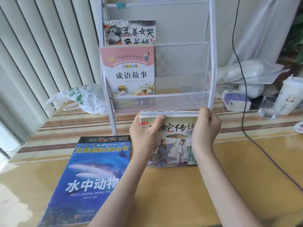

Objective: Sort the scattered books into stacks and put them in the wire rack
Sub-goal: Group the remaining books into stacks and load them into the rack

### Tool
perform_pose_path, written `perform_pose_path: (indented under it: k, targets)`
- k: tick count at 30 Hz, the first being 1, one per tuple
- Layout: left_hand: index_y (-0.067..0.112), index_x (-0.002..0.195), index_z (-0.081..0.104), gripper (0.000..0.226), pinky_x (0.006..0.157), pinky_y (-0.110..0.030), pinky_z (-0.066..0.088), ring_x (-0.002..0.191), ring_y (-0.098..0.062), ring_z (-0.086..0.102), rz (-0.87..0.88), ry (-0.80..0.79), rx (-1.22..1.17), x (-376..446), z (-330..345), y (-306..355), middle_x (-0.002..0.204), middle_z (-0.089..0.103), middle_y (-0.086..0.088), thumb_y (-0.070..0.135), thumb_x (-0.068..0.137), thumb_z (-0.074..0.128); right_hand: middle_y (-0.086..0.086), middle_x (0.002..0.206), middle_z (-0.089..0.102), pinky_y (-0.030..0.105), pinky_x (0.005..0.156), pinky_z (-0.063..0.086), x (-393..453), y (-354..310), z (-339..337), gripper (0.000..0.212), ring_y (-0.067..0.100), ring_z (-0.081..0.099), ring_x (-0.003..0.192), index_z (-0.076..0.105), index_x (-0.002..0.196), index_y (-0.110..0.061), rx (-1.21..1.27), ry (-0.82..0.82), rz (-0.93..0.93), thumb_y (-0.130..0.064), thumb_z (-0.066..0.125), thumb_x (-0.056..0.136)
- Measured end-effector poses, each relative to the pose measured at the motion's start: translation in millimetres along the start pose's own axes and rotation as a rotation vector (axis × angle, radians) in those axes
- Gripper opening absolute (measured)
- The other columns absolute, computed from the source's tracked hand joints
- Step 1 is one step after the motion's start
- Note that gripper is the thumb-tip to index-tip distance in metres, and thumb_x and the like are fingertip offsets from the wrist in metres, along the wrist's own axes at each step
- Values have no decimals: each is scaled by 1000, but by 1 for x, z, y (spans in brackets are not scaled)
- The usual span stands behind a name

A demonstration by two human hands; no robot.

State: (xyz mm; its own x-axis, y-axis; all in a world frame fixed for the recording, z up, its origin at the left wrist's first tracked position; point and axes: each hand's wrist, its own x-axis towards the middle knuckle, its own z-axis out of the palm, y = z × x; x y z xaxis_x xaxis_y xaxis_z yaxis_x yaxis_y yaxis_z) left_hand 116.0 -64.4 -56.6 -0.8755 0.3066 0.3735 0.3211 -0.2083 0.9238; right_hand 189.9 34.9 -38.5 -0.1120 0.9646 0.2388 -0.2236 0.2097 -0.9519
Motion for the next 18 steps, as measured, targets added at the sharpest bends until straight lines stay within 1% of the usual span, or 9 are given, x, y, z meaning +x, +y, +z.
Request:
perform_pose_path:
  k: [4, 7, 8, 10, 12, 14, 15, 16, 18]
  targets:
    - [21, 68, 60, 28, 65, -28, 46, 65, -6, 57, 86, 74, -2, 3, 5, 5, 64, 64, 11, 44, 67, 74, -8, 39, 16, 31, 55, 13, 5, -4, 3, 49, 11, 12, 48, 26, 36, -25, 53, 15, -3, -13, 41, 82]
    - [2, 72, 54, 56, 66, -37, 45, 66, -14, 49, 188, 95, -27, 18, 9, 26, 65, 57, -4, 55, 64, 73, -10, 42, 16, 33, 51, 15, 17, -26, 12, 50, 9, 13, 48, 24, 40, -26, 151, -16, -62, -10, 41, 84]
    - [-2, 75, 53, 66, 67, -40, 46, 68, -15, 47, 220, 108, -33, 26, 10, 38, 68, 54, -5, 59, 63, 72, -10, 42, 20, 32, 50, 17, 23, -38, 16, 46, 9, 16, 47, 27, 43, -27, 176, -31, -109, -11, 42, 84]
    - [-4, 82, 58, 69, 73, -45, 49, 71, -14, 50, 278, 131, -36, 44, 10, 68, 74, 57, -2, 62, 63, 71, -13, 49, 40, 26, 50, 26, 35, -65, 27, 30, 7, 34, 48, 46, 58, -24, 151, -27, -273, -13, 44, 85]
    - [9, 78, 64, 48, 75, -39, 50, 70, -11, 57, 361, 154, -27, 61, 13, 101, 71, 64, 7, 55, 69, 73, -12, 75, 62, 23, 58, 36, 50, -97, 39, 14, 8, 55, 67, 58, 85, -14, 14, 77, -560, -15, 44, 87]
    - [23, 73, 64, 27, 74, -33, 52, 71, -7, 62, 434, 186, -29, 81, 17, 134, 70, 67, 13, 47, 73, 75, -7, 92, 65, 27, 76, 43, 66, -130, 54, 19, 11, 61, 85, 60, 98, -11, -130, 188, -915, -14, 45, 88]
    - [23, 74, 65, 26, 75, -34, 54, 74, -9, 65, 451, 195, -39, 97, 20, 149, 72, 68, 10, 48, 73, 75, -8, 92, 66, 31, 83, 42, 75, -146, 63, 21, 11, 62, 86, 61, 101, -12, -177, 224, -1043, -13, 44, 89]
    - [19, 77, 66, 35, 76, -39, 55, 76, -16, 67, 461, 189, -54, 113, 23, 162, 74, 70, 5, 53, 72, 74, -9, 88, 66, 32, 86, 40, 83, -161, 72, 23, 10, 61, 81, 62, 102, -13, -195, 255, -1126, -12, 43, 90]
    - [9, 79, 65, 56, 75, -50, 55, 73, -26, 66, 490, 172, -65, 151, 30, 183, 76, 69, -7, 64, 67, 71, -9, 69, 63, 29, 74, 40, 103, -188, 93, 25, 11, 56, 62, 63, 101, -10, -165, 287, -1221, -10, 40, 92]
